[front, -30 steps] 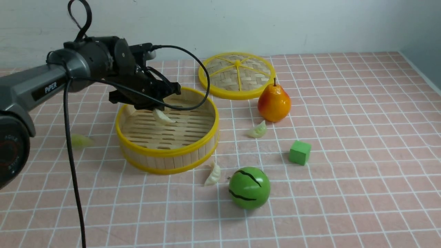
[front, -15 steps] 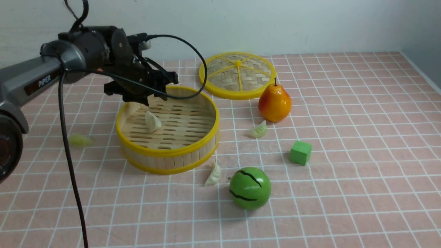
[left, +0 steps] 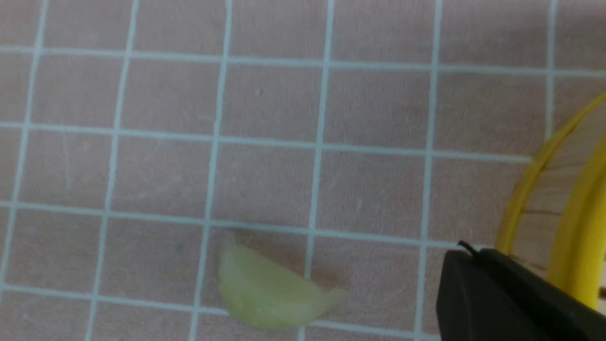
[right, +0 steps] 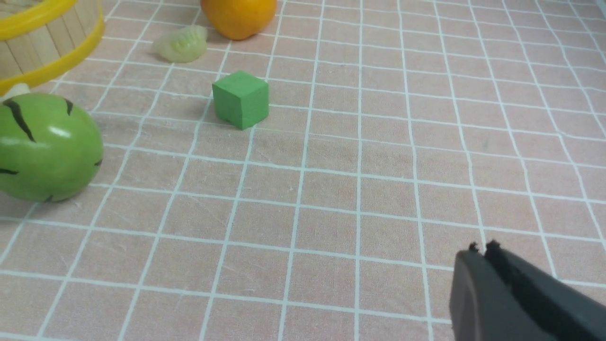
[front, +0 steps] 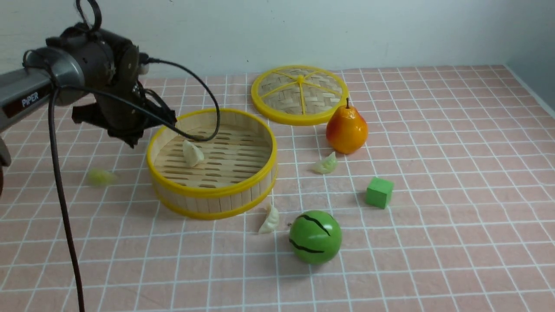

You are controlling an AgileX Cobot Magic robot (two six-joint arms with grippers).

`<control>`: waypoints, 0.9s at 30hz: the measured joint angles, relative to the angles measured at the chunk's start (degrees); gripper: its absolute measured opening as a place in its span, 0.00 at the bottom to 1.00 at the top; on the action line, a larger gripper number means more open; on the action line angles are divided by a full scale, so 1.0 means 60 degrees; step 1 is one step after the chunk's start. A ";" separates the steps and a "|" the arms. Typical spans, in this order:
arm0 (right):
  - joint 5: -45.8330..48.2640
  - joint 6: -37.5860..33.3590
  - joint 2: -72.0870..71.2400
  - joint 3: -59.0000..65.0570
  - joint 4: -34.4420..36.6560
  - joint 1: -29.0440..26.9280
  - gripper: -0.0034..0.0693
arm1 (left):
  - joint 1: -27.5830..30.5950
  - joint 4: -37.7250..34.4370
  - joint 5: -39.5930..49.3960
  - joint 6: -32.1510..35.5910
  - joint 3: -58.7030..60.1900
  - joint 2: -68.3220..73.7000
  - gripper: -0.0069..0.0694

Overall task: Put the dumplings into the steamer on the table with the pink tablecloth.
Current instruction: 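Reach for and grasp a dumpling on the table with the left gripper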

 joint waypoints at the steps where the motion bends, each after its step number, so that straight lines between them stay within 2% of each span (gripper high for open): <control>1: 0.0000 0.0000 0.0000 0.0000 0.0000 0.0000 0.08 | 0.0000 -0.0189 0.0019 0.0000 0.0140 0.0037 0.07; 4: 0.0000 0.0000 0.0000 0.0000 0.0000 0.0000 0.08 | -0.0009 -0.0743 0.0148 0.0230 0.0277 0.0037 0.07; 9: 0.0000 0.0000 0.0000 0.0006 0.0000 0.0000 0.08 | -0.0062 -0.2678 0.0782 0.1838 0.0338 -0.0297 0.07; 12: 0.0000 0.0000 0.0000 0.0006 0.0000 0.0000 0.08 | -0.0071 -0.3141 0.0824 0.2179 0.0354 -0.0732 0.07; 19: 0.0000 0.0000 0.0000 0.0006 0.0000 0.0000 0.08 | 0.0778 -0.2039 0.0781 0.0606 0.0344 -0.1323 0.08; 21: -0.0019 0.0000 0.0000 0.0006 0.0000 0.0000 0.08 | 0.1326 -0.1775 0.0787 -0.0032 0.0546 -0.1323 0.16; 22: -0.0019 0.0000 0.0000 0.0006 0.0000 0.0000 0.08 | 0.1326 -0.1777 0.0787 -0.0070 0.0546 -0.1323 0.17; 24: -0.0052 0.0000 0.0000 0.0006 0.0000 0.0000 0.08 | 0.1529 -0.1786 0.0695 -0.0331 0.0706 -0.1300 0.26; 25: -0.0071 0.0000 0.0000 0.0006 0.0000 0.0000 0.08 | 0.1596 -0.1786 0.0546 -0.0775 0.0765 -0.1187 0.38; 27: -0.0079 0.0000 0.0000 0.0006 0.0000 0.0000 0.08 | 0.1606 -0.1698 0.0316 -0.1247 0.0784 -0.1015 0.54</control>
